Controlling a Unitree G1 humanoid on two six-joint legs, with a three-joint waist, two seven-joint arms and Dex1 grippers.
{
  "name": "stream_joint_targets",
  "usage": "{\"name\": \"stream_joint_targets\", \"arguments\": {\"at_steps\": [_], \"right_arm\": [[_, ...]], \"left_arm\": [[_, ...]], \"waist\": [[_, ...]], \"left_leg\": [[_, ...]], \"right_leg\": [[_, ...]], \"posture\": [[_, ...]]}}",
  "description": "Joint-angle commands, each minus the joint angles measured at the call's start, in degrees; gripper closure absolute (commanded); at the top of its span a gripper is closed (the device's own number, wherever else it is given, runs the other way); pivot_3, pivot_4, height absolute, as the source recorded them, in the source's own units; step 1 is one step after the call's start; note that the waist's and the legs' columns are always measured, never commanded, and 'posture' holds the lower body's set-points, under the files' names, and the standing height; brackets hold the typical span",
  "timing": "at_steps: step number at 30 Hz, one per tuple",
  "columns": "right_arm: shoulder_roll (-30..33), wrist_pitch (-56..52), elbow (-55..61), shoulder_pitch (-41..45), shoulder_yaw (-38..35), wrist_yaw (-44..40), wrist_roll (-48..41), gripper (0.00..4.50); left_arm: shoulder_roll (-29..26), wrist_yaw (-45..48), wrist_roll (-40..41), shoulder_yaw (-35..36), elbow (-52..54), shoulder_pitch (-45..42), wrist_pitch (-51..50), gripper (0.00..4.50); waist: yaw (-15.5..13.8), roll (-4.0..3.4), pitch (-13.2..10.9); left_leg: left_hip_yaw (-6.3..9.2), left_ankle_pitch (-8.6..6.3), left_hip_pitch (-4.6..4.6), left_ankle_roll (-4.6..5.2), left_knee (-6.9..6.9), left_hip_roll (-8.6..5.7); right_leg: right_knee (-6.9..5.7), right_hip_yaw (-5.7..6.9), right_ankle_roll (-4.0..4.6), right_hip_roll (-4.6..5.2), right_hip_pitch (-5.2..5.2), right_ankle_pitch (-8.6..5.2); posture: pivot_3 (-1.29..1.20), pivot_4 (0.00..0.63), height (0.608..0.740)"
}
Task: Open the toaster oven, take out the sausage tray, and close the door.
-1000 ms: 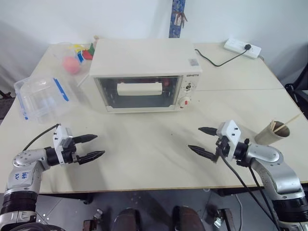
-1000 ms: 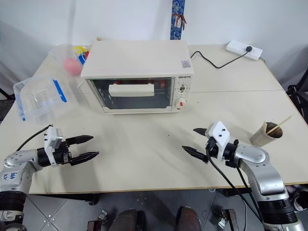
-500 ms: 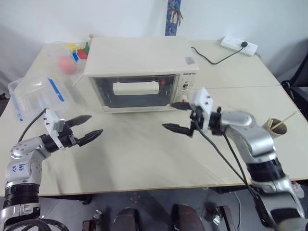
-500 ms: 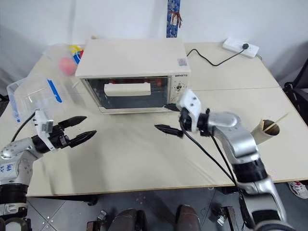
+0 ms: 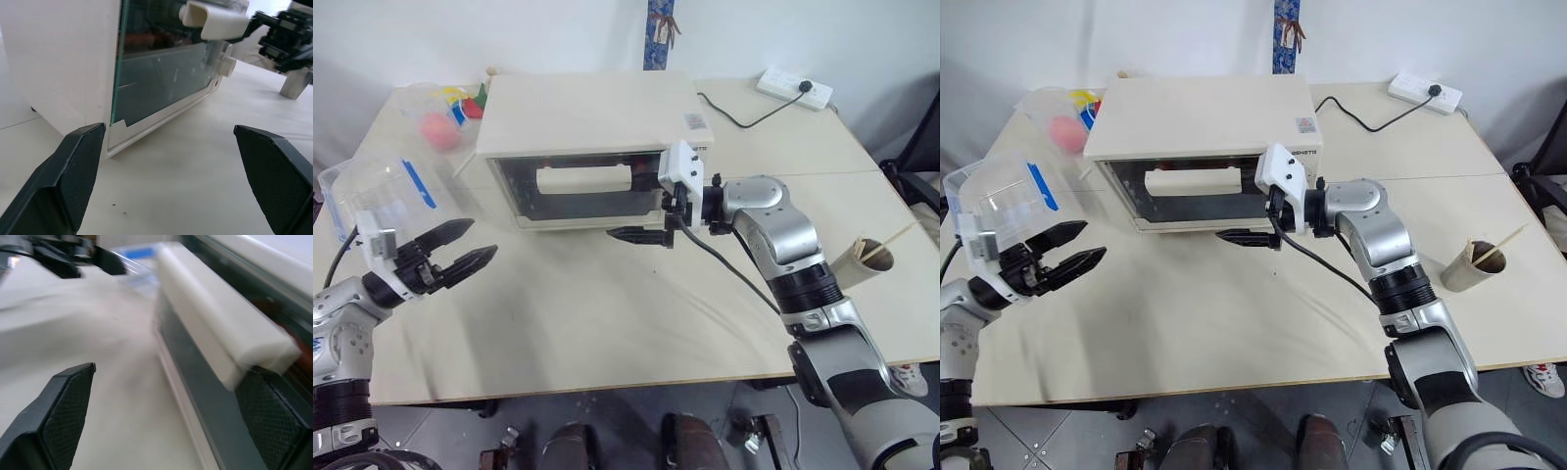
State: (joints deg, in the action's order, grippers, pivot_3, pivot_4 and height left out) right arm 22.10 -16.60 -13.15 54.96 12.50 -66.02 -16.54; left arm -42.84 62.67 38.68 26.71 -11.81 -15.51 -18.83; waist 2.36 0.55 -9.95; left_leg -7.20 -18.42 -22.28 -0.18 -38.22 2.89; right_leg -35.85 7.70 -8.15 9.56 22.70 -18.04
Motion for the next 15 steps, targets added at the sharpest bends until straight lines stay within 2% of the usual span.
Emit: {"name": "stream_joint_targets", "arguments": {"at_steps": [1,7,9,12,14,15], "right_arm": [[1.37,-1.66,8.44,-1.25,0.10,-3.53,-2.77,0.00],[3.51,-2.73,14.04,-6.04,1.87,-5.45,-1.80,0.00],[3.62,-2.48,14.26,-7.19,2.37,-4.90,-0.96,0.00],[3.47,-1.82,14.67,-8.73,2.78,-3.87,-0.06,0.00],[3.22,-1.99,15.21,-9.35,2.78,-3.25,-0.01,0.00],[3.10,-2.08,15.48,-9.60,2.76,-2.98,-0.04,0.00]], "left_arm": [[-2.81,0.65,2.02,2.67,0.67,-1.08,-1.83,0.04],[-6.50,1.11,1.09,2.61,-4.71,-6.58,-3.60,0.04],[-7.76,5.76,2.97,3.26,-7.88,-8.68,-4.52,0.04],[-9.39,6.06,1.32,3.60,-14.24,-13.47,-2.32,0.59],[-10.45,8.52,0.78,2.59,-15.66,-14.84,-1.86,1.32],[-10.83,9.78,0.56,1.97,-16.09,-15.31,-1.70,1.51]], "waist": [[0.06,0.02,-0.02],[0.17,0.10,-0.07],[0.31,0.10,-0.07],[0.53,0.14,-0.08],[0.71,0.16,-0.08],[0.76,0.16,-0.09]], "left_leg": [[0.00,0.00,-0.01,0.00,0.01,0.00],[-0.03,-0.01,-0.03,-0.01,0.03,-0.01],[-0.04,-0.01,-0.03,-0.02,0.03,-0.02],[-0.05,-0.01,-0.03,-0.02,0.04,-0.02],[-0.05,0.00,-0.03,-0.04,0.03,-0.02],[-0.05,0.00,-0.03,-0.04,0.03,-0.02]], "right_leg": [[0.00,-0.01,0.00,0.00,0.00,0.00],[0.01,0.00,0.00,0.00,0.05,0.00],[0.01,-0.01,0.00,0.00,0.05,0.00],[0.00,0.01,0.00,0.00,0.07,0.00],[-0.01,0.02,0.00,-0.01,0.07,0.00],[-0.01,0.02,0.00,-0.01,0.07,0.00]], "posture": [[0.00,0.150,0.740],[0.00,0.150,0.740],[0.00,0.150,0.740],[0.00,0.150,0.740],[0.00,0.150,0.740],[0.00,0.150,0.740]]}}
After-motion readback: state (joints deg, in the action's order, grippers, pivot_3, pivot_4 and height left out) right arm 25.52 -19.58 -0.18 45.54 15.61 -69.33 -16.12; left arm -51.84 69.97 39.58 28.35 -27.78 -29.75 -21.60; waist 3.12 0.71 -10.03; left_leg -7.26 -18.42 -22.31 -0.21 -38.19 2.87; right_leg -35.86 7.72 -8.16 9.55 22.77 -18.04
